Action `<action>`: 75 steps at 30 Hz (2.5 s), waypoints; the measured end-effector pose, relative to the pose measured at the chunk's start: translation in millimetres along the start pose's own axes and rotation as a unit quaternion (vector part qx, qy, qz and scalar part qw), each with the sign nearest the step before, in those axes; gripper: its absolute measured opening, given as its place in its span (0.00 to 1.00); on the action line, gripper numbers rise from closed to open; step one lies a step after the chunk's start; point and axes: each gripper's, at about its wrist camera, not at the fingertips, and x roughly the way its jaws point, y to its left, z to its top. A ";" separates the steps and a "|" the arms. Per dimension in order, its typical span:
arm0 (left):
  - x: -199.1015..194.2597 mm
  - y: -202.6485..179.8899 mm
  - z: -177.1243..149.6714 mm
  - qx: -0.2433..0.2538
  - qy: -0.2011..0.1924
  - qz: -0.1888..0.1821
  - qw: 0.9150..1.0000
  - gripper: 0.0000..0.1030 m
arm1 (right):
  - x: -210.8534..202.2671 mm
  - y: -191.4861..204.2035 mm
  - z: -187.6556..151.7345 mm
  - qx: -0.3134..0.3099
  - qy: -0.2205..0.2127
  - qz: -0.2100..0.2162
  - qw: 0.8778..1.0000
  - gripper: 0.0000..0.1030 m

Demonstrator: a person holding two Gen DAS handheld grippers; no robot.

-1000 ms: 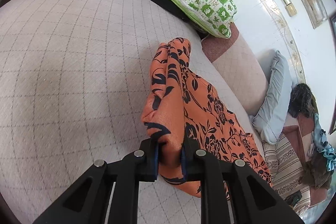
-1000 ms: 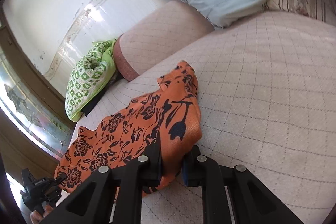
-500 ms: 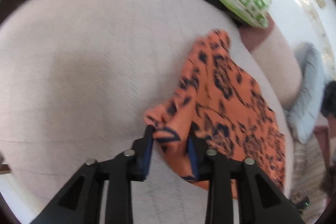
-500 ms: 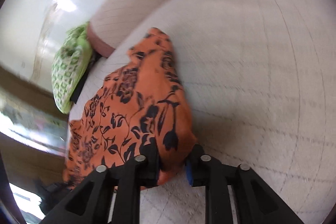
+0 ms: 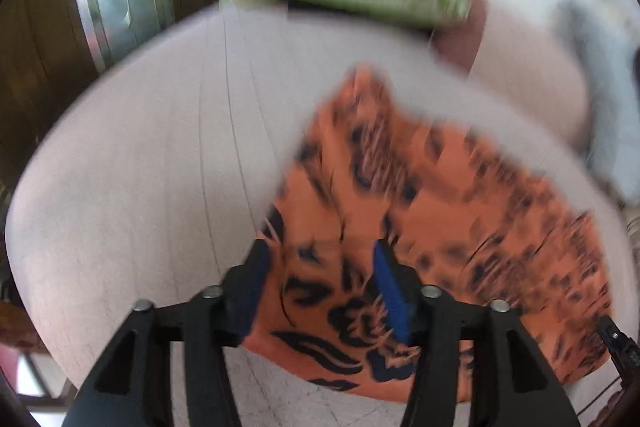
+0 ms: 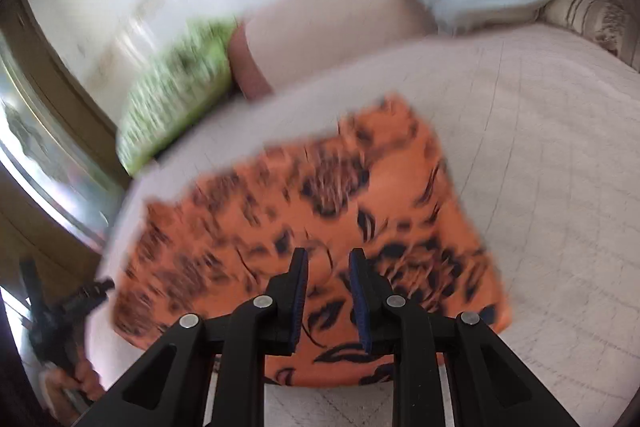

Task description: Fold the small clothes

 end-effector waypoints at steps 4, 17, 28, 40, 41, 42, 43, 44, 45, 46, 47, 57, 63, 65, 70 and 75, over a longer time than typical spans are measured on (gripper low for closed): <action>-3.0 9.5 6.7 -0.021 -0.007 0.002 1.000 0.55 | 9.1 -19.6 10.2 0.057 0.016 0.014 0.998 0.18; 19.8 -15.4 52.0 -0.059 -0.021 -0.045 0.997 0.55 | 56.1 46.1 79.3 -0.071 0.004 0.066 0.995 0.23; 57.2 -29.6 83.1 -0.025 -0.033 -0.008 0.999 0.58 | 118.0 -3.5 131.2 -0.022 -0.011 -0.040 0.999 0.18; 61.8 -18.8 85.6 -0.011 -0.058 -0.002 0.998 0.58 | 67.6 -47.5 150.9 0.095 -0.059 0.039 0.993 0.22; 57.3 -18.1 84.0 -0.011 -0.064 0.000 0.998 0.58 | 59.2 -46.9 150.0 0.087 -0.060 0.040 0.994 0.22; 53.3 -17.9 82.2 -0.011 -0.070 0.004 0.998 0.58 | 52.9 -43.9 148.6 0.077 -0.060 0.039 0.994 0.22; 48.4 -17.6 79.6 -0.012 -0.077 0.015 0.997 0.58 | 46.9 -41.1 145.5 0.068 -0.057 0.049 0.995 0.22; 44.9 -17.5 77.2 -0.013 -0.081 0.017 0.996 0.58 | 45.2 -38.2 141.6 0.063 -0.046 0.068 0.995 0.22; 41.3 -17.7 74.3 -0.016 -0.079 0.010 0.997 0.58 | 45.7 -36.7 140.1 0.060 -0.034 0.078 0.995 0.22; 40.9 -17.7 73.0 -0.018 -0.075 0.003 0.997 0.58 | 51.5 -30.6 135.6 0.051 -0.015 0.077 0.996 0.22; 41.7 -18.8 71.8 -0.017 -0.071 0.001 0.997 0.58 | 58.8 -24.0 130.3 0.043 -0.002 0.067 0.997 0.22; 57.4 19.4 77.8 -0.084 -0.027 -0.002 0.996 0.68 | 105.0 5.7 117.9 0.017 0.013 0.005 1.000 0.22; 43.7 30.5 78.8 -0.099 -0.041 -0.018 0.994 0.67 | 93.3 83.6 97.7 -0.064 0.015 0.114 0.991 0.22; 49.3 23.9 76.7 -0.072 -0.029 0.014 0.997 0.68 | 109.2 106.4 82.9 -0.084 0.051 0.125 0.987 0.22; 53.7 36.9 76.7 -0.087 -0.002 0.005 0.996 0.75 | 120.8 126.8 63.5 -0.113 0.058 0.079 0.989 0.21; 28.7 63.0 68.2 -0.122 0.002 -0.008 0.993 0.75 | 104.8 143.4 51.5 -0.105 0.067 0.156 0.980 0.23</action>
